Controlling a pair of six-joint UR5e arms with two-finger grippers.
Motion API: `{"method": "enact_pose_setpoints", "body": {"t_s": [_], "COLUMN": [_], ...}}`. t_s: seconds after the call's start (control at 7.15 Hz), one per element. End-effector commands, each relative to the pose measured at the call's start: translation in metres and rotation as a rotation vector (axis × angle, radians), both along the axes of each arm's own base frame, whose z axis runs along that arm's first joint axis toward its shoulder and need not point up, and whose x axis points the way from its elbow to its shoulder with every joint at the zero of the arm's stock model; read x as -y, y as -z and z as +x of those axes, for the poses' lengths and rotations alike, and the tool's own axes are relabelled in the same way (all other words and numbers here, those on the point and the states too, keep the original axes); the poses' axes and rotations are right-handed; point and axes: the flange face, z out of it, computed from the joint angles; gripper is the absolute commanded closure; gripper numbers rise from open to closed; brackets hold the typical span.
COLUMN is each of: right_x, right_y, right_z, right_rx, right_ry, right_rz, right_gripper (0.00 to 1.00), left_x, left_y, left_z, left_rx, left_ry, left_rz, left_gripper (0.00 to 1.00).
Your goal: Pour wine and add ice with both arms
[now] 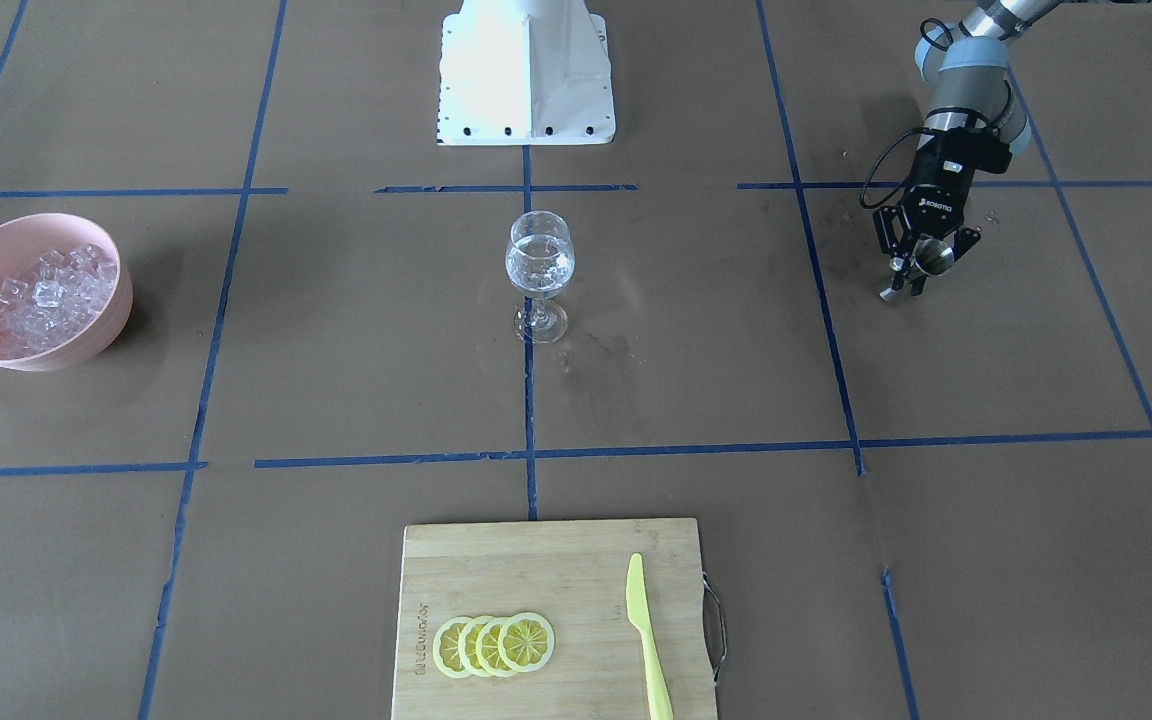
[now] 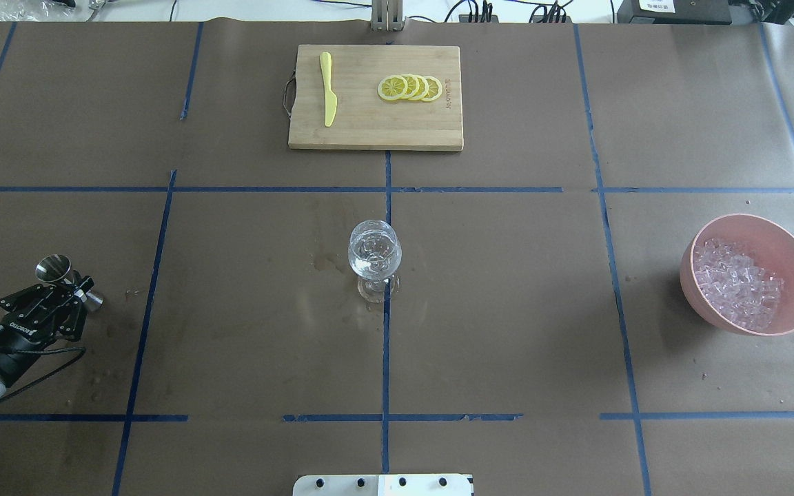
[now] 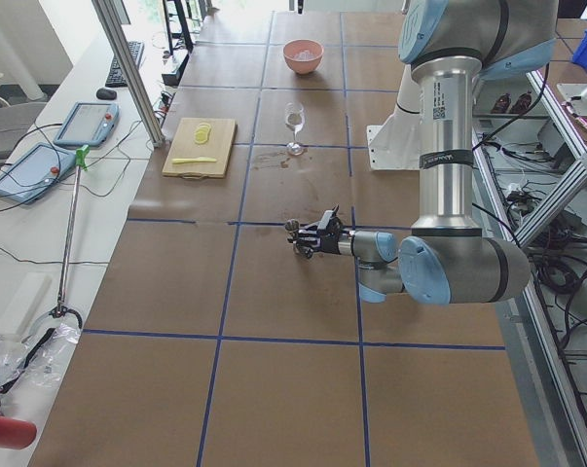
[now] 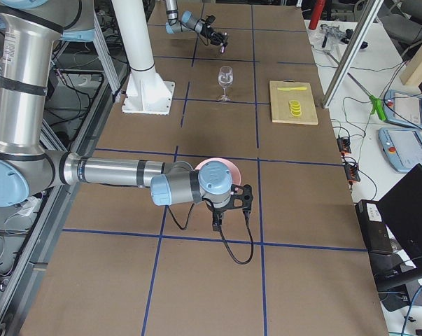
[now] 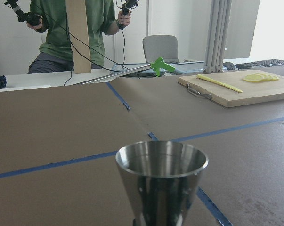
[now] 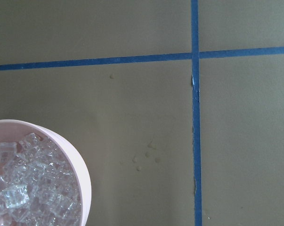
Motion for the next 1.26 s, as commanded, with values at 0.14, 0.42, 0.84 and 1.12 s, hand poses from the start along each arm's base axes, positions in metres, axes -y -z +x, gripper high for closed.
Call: {"method": "enact_pose_setpoints", "body": {"t_s": [0.14,0.42,0.84,1.12], "right_x": [0.0000,0.0000,0.0000,-0.0001], "right_y": [0.0002,0.0003,0.0002,-0.0006], "right_z": [0.0000,-0.0001,0.0000,0.0000], "right_rx": [0.000,0.001,0.000,0.000], "right_ry": [0.000,0.000,0.000,0.000], "right_rz": [0.001,0.000,0.001,-0.001], "right_gripper": [0.00,0.00,0.00,0.00], "left_x": [-0.0010,-0.0011,-0.0042,-0.0086], "left_y": [-0.0004,-0.0010,-0.0032,-0.0052], "left_z": [0.0001,-0.0006,-0.0015,0.0014], "left_rx": [0.001,0.003,0.012,0.058], "left_ry": [-0.003,-0.003,-0.053,-0.155], "left_rz": [0.000,0.000,-0.004,-0.008], "left_gripper": [0.59,0.57,0.44,0.32]}}
